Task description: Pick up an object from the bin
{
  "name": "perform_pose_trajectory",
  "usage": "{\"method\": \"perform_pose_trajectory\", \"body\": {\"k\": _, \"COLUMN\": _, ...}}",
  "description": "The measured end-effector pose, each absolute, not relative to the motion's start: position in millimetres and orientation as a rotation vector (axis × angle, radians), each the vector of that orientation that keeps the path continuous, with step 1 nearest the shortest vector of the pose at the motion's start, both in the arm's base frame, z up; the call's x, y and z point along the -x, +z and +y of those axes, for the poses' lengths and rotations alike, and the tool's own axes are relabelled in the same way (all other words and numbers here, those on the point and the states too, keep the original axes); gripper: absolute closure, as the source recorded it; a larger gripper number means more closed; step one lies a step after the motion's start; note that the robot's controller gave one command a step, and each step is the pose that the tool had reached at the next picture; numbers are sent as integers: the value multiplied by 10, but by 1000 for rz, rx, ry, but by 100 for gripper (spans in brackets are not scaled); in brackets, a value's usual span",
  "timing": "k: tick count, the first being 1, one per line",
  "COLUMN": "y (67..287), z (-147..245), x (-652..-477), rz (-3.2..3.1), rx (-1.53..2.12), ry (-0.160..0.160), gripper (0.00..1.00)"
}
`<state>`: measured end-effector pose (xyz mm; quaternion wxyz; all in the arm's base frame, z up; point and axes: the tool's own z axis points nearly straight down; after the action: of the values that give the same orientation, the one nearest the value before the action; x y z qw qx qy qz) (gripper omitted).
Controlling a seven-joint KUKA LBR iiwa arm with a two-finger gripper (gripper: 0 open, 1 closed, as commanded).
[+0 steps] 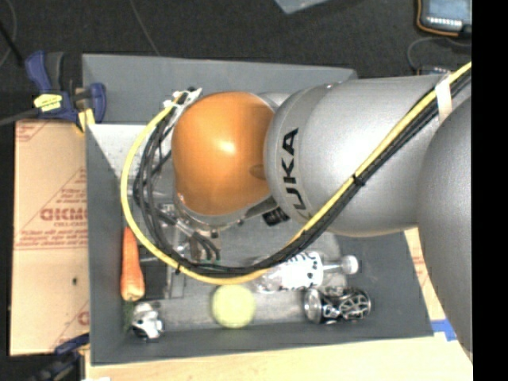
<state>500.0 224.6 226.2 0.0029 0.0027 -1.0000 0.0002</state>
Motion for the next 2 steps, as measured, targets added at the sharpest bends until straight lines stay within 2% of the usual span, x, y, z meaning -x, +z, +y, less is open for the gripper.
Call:
{"method": "perform_pose_trajectory", "body": {"k": 1, "y": 2308, "z": 2233, "x": -5019, "rz": -3144, "rx": 0, "ry": -2, "gripper": 0}}
{"method": "perform_pose_trajectory", "body": {"k": 2, "y": 1704, "z": 2203, "x": -5040, "rz": -3141, "rx": -157, "ry": -2, "gripper": 0}}
